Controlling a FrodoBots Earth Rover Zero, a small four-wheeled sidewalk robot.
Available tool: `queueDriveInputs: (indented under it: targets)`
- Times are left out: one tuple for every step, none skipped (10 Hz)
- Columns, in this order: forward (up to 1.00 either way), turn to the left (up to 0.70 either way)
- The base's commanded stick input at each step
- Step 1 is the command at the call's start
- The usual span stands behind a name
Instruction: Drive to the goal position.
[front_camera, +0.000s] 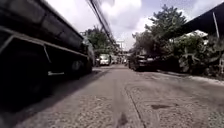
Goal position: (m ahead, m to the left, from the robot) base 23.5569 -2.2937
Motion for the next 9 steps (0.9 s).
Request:
queueDriveInputs:
  targets:
    - [0.7, 0.0]
    - [0.7, 0.0]
    - [0.7, 0.0]
    - [0.7, 0.0]
    - [0.7, 0.0]
    - [0.7, 0.0]
    - [0.7, 0.0]
    - [0.7, 0.0]
    - [0.7, 0.0]
